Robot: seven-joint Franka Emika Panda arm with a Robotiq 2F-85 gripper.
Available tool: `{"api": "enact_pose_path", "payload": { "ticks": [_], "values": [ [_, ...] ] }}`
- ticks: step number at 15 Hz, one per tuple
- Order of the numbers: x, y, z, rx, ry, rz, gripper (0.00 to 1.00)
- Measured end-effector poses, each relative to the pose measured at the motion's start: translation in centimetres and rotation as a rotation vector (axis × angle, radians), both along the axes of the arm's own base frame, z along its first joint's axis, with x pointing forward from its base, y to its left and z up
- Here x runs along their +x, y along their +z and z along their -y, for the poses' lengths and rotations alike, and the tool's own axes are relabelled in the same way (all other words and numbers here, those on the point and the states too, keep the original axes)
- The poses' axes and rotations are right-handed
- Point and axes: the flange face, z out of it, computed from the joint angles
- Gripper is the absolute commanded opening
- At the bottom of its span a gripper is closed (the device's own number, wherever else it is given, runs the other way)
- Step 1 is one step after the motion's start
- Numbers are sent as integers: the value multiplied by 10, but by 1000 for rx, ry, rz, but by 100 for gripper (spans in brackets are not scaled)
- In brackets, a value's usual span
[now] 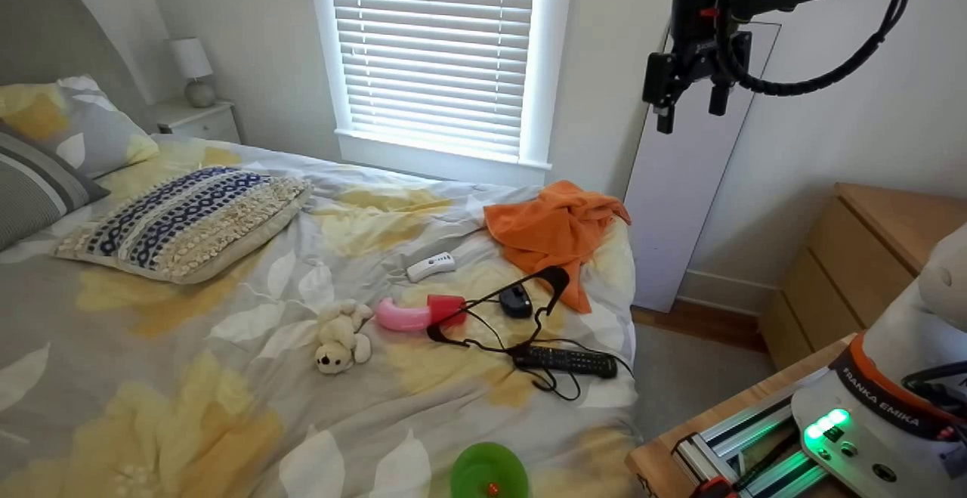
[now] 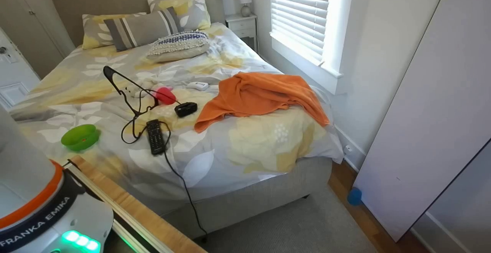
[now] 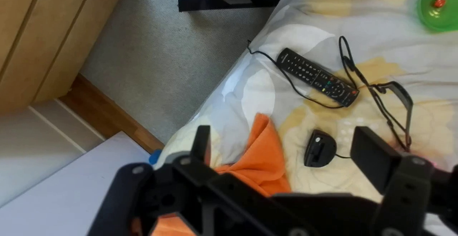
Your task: Unravel the clothes hanger from the cord
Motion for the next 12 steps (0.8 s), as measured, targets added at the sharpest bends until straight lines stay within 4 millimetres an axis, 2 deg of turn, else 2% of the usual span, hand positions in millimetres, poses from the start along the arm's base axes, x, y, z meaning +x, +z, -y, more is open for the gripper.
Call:
{"api": "enact_pose_path", "payload": {
  "ticks": [8, 10, 12],
  "values": [
    [11, -59, -98, 100, 349, 2, 100],
    [18, -75, -115, 131, 406, 11, 100],
    [25, -88, -122, 149, 439, 10, 100]
  ]
}}
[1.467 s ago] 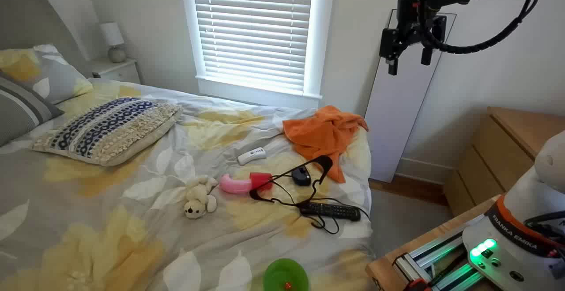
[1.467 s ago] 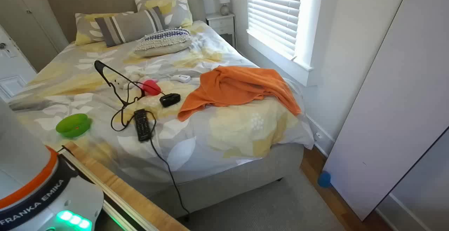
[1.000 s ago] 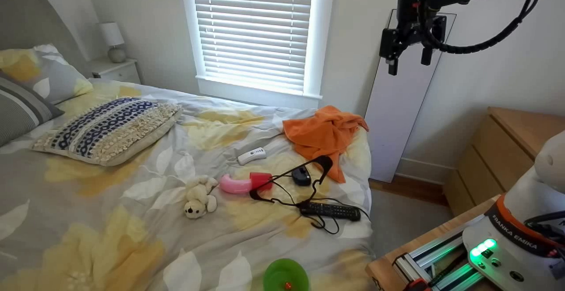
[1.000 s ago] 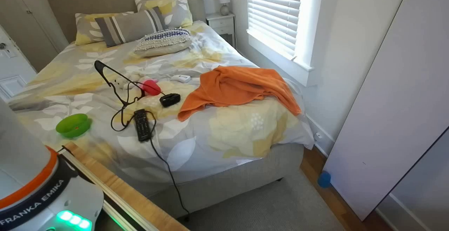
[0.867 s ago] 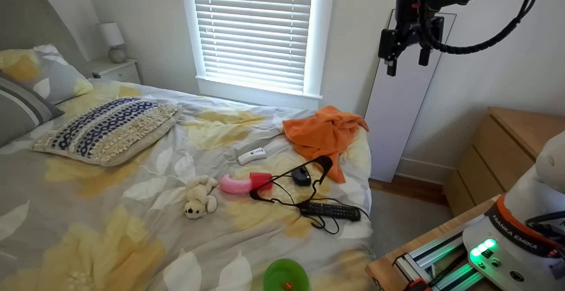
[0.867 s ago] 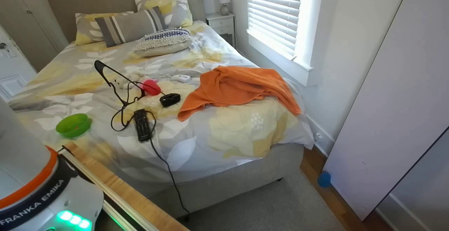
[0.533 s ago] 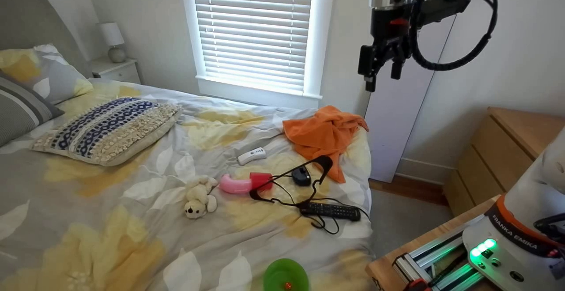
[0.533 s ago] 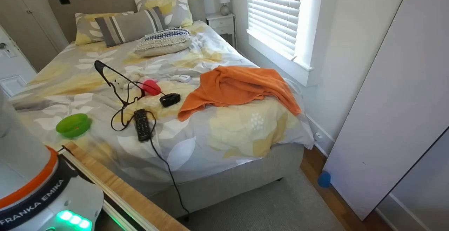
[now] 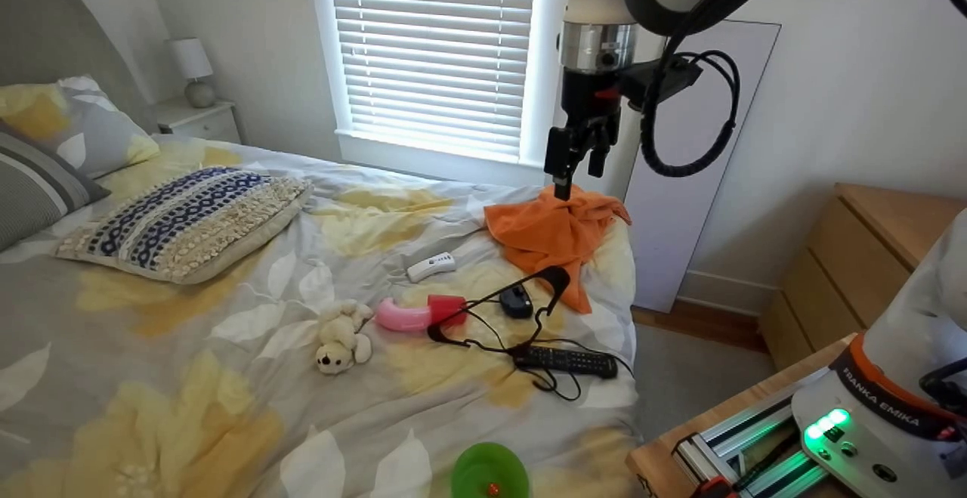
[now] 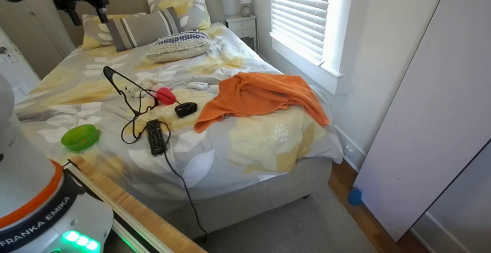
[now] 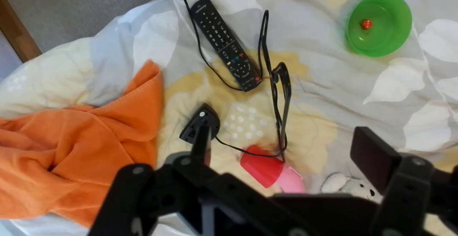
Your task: Unravel the clothes hanger from the cord
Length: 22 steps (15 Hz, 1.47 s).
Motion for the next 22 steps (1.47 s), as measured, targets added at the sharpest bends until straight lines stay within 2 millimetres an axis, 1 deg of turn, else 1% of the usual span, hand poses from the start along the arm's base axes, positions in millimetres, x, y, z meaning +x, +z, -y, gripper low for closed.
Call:
{"api": "enact_pose_path", "payload": {
  "ticks": [1, 6, 9, 11, 14, 17, 20, 22],
  "values": [
    [1, -2, 1, -1, -2, -4, 100],
    [1, 4, 2, 4, -5, 8, 100],
    [4, -1, -1, 24, 20, 10, 100],
    [10, -12, -6, 51, 50, 19, 100],
    [19, -36, -11, 74, 81, 14, 100],
    [23, -64, -9, 63, 86, -39, 100],
    [27, -86, -3, 61, 87, -79, 100],
    [30, -99, -4, 77, 105, -94, 100]
  ]
}}
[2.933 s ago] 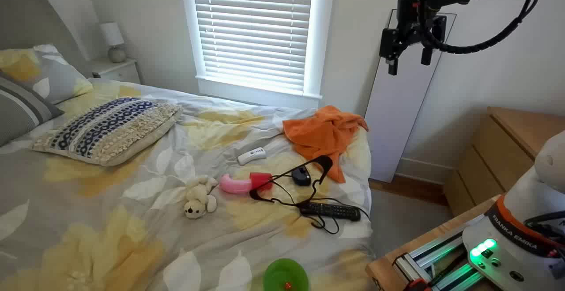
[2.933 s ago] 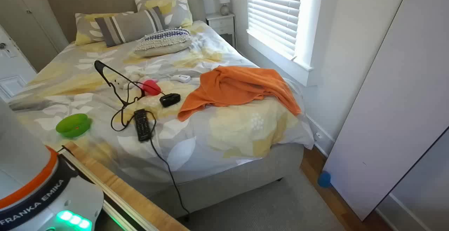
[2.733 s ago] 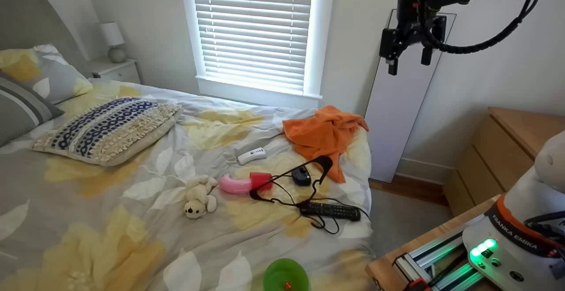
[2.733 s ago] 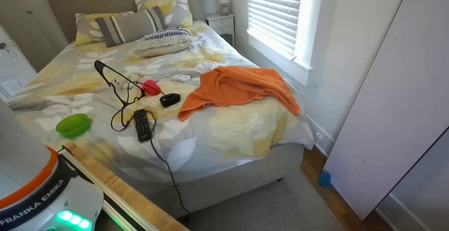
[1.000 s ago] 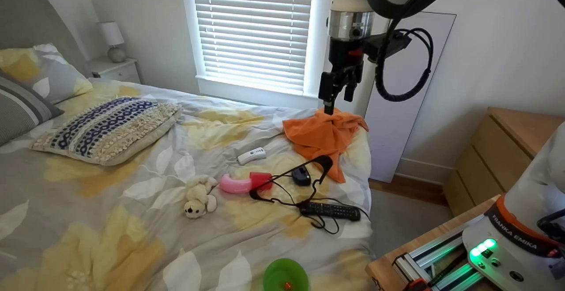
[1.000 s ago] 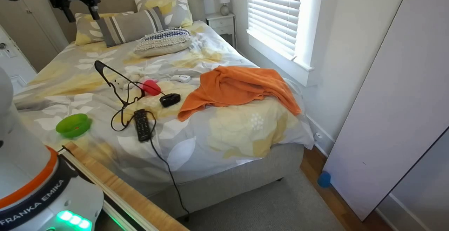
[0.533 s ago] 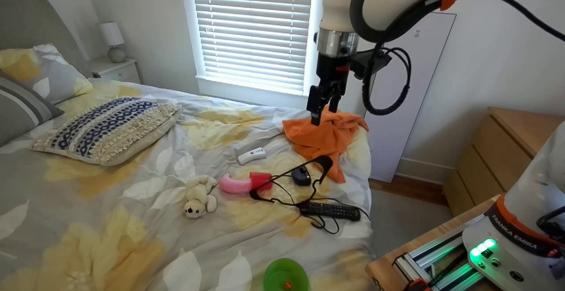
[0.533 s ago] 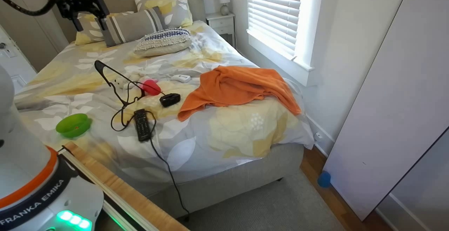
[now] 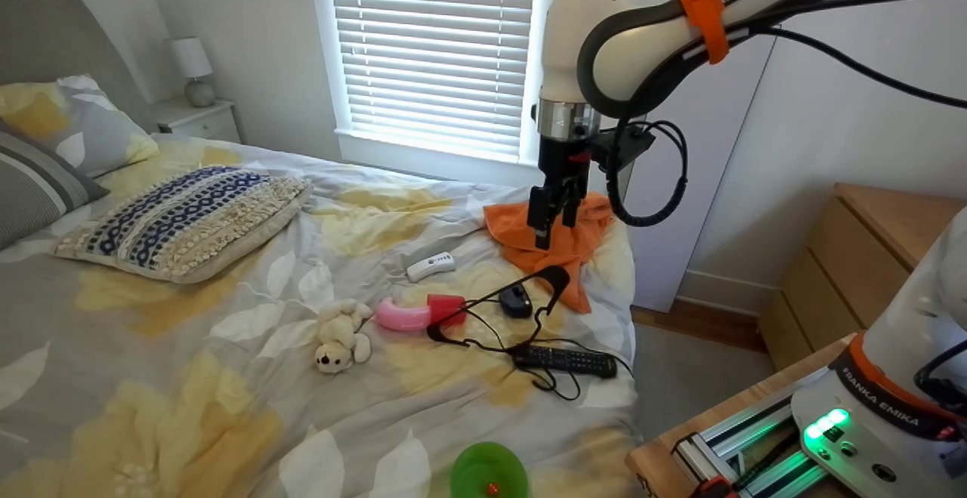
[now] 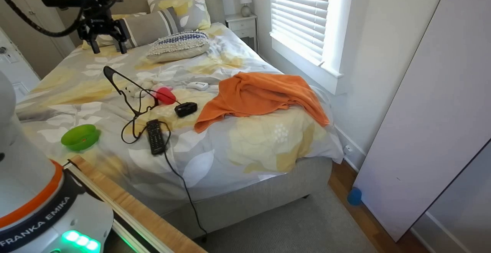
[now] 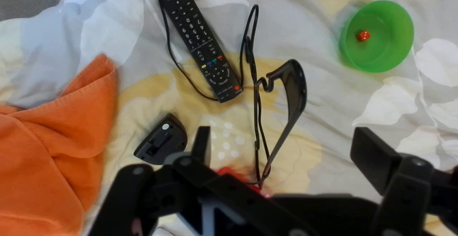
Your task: Unravel the clothes hanger from the cord
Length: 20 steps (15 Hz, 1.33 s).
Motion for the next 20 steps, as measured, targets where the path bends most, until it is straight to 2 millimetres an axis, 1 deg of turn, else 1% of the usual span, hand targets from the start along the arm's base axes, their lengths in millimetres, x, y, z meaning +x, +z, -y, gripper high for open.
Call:
{"api": "enact_pose_path", "payload": {
  "ticks": [4, 8, 10, 12, 14, 15, 20],
  "values": [
    [1, -24, -4, 19, 53, -49, 100],
    [1, -44, -4, 18, 89, -93, 99],
    [1, -51, -5, 28, 111, -116, 77],
    [2, -58, -6, 34, 133, -131, 63],
    [2, -62, -6, 36, 151, -142, 45],
    [2, -64, -6, 37, 156, -145, 39],
    [3, -67, -7, 41, 174, -150, 2]
  ]
}}
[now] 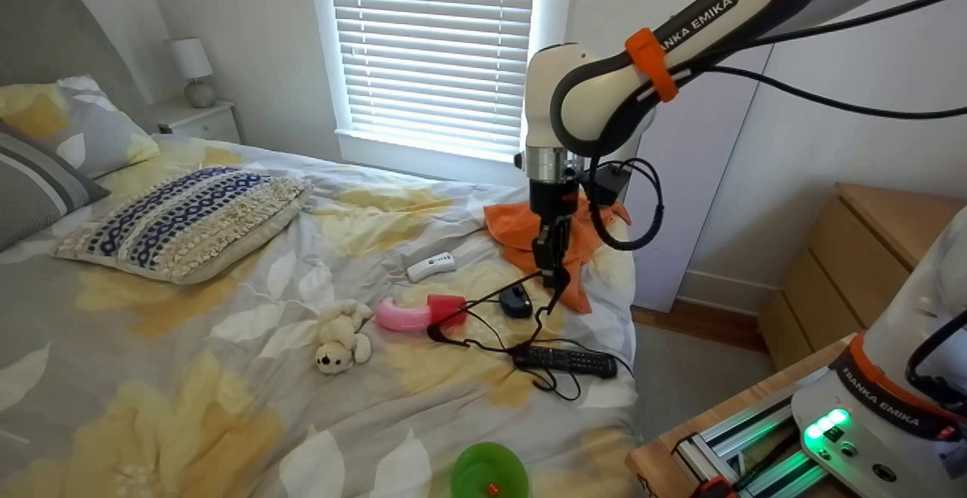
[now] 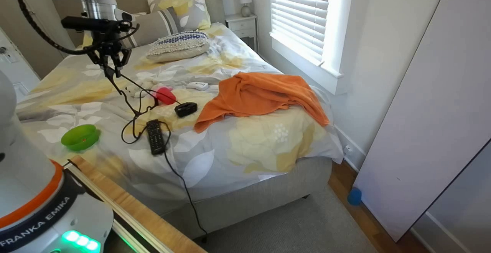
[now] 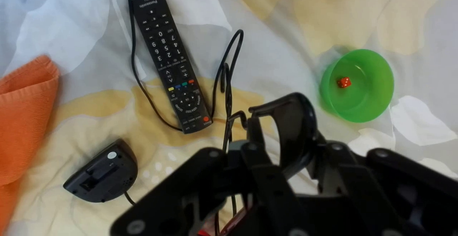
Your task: Unravel the clothes hanger from the cord
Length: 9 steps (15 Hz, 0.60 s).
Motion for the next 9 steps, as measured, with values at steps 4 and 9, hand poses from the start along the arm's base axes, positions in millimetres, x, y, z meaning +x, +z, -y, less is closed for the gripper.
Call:
{"api": "enact_pose_path", "payload": {
  "ticks": [4, 9],
  "values": [
    [4, 10, -3, 13, 1, 21, 2],
    [7, 34, -6, 34, -2, 65, 2]
  ]
}}
